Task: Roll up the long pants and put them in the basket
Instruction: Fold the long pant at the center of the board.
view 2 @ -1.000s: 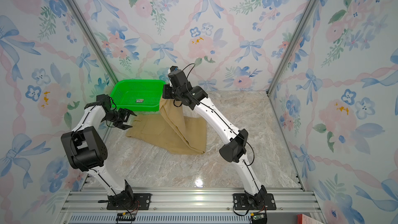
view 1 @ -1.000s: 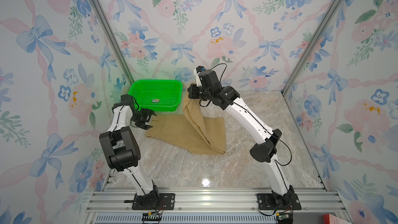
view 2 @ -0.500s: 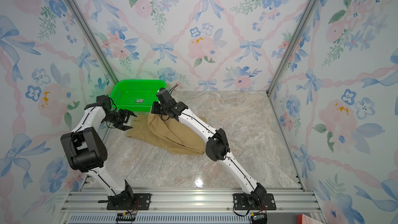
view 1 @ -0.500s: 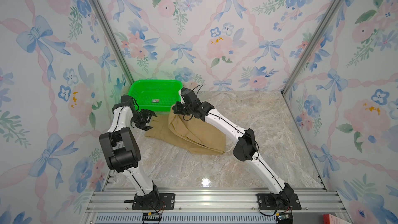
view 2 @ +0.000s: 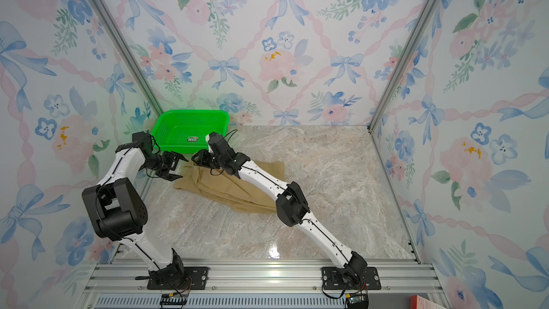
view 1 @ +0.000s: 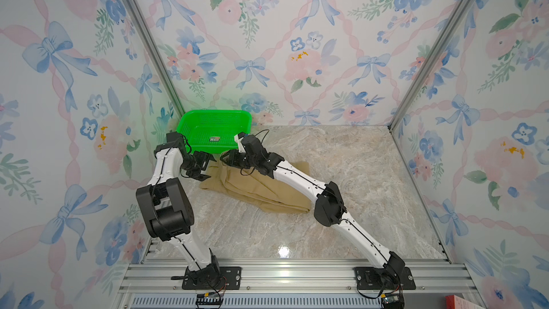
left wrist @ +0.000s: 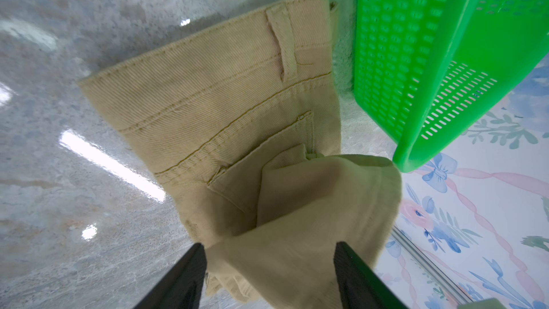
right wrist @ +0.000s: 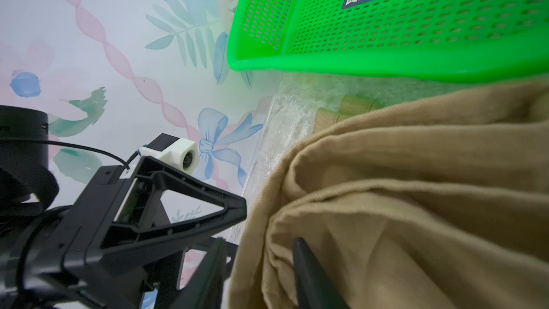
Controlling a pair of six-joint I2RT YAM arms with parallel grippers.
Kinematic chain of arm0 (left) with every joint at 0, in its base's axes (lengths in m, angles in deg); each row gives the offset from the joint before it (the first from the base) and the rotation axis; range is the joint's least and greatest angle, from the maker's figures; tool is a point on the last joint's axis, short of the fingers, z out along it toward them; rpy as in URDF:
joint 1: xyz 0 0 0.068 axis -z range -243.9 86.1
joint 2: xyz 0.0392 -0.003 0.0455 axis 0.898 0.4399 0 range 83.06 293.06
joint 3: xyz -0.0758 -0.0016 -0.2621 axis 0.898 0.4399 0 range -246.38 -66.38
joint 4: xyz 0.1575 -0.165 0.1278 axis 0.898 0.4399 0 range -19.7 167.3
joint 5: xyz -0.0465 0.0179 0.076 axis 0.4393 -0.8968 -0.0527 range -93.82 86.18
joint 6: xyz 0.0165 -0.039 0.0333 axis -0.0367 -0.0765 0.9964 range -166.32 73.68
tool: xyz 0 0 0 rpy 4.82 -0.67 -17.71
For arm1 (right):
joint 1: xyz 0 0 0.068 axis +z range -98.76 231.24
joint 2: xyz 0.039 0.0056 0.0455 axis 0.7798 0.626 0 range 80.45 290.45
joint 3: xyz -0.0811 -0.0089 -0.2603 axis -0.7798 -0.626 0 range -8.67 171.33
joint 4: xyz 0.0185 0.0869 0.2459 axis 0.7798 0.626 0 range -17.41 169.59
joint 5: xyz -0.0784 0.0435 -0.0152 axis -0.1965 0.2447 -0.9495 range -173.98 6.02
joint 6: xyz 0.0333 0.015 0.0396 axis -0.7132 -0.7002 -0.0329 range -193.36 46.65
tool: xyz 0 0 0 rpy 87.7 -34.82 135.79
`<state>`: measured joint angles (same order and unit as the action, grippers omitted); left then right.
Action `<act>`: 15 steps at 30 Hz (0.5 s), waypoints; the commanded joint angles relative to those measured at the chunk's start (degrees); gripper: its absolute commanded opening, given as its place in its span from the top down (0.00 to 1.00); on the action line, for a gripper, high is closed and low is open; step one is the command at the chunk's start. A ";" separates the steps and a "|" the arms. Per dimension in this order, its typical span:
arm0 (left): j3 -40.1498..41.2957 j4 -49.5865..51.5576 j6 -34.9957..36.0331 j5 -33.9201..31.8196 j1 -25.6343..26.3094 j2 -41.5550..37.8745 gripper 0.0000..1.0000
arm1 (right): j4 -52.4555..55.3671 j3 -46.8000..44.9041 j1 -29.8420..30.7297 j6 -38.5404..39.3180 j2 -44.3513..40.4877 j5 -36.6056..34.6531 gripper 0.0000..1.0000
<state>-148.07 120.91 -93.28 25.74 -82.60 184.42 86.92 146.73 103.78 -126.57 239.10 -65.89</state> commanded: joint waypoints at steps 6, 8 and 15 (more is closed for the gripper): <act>1.43 3.26 -0.23 -1.05 -0.02 -7.36 0.29 | 8.16 -6.78 -6.58 12.75 -11.11 -4.87 0.00; 1.97 2.88 -0.56 -0.61 -0.04 -8.77 0.29 | 14.28 -9.10 -8.52 17.89 -15.23 -8.10 0.00; 0.41 2.03 0.90 3.35 6.40 -6.20 0.28 | 22.12 -36.21 -13.97 30.81 -35.60 -23.34 0.00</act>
<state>-146.52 122.00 -93.45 27.16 -79.39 176.22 104.30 118.81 90.84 -102.83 210.73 -81.87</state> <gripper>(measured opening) 0.731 0.993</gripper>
